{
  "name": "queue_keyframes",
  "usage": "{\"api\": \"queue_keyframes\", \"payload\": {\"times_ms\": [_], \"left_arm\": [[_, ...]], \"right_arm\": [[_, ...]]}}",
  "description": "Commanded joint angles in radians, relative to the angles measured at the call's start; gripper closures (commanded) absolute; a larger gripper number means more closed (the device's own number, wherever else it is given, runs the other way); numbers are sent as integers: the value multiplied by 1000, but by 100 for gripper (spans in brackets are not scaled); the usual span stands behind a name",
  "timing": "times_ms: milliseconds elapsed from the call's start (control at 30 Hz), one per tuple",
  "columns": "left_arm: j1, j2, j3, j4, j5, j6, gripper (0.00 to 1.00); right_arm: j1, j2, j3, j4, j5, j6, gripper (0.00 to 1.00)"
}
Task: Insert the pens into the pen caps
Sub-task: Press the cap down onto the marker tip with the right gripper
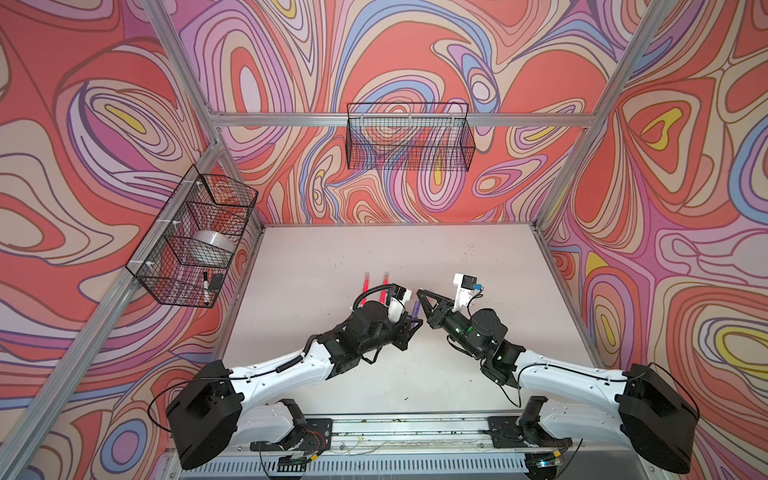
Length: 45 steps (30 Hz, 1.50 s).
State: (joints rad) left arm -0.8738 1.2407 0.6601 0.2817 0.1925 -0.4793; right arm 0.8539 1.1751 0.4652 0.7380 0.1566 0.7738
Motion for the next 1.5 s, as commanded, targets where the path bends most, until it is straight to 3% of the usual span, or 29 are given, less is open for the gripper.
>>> {"api": "queue_keyframes", "payload": {"times_ms": [0, 467, 800, 933, 1033, 1300, 1467], "left_arm": [[58, -34, 11, 106, 22, -39, 100], [58, -92, -42, 174, 98, 42, 100], [52, -111, -50, 118, -22, 134, 100], [-6, -105, -61, 109, -119, 231, 100], [-49, -95, -74, 128, -174, 292, 100], [-81, -91, -124, 205, -179, 351, 100], [-87, -100, -135, 214, -184, 361, 100]], "right_arm": [[43, 6, -48, 28, -98, -40, 96], [45, -45, -67, 32, -119, -55, 75], [45, -132, -68, -40, -85, -55, 43], [44, -205, -41, -124, -54, -97, 33], [44, -238, 7, -210, -21, -126, 32], [43, -248, 98, -331, 61, -170, 39], [39, -206, 142, -364, 68, -163, 50]]}}
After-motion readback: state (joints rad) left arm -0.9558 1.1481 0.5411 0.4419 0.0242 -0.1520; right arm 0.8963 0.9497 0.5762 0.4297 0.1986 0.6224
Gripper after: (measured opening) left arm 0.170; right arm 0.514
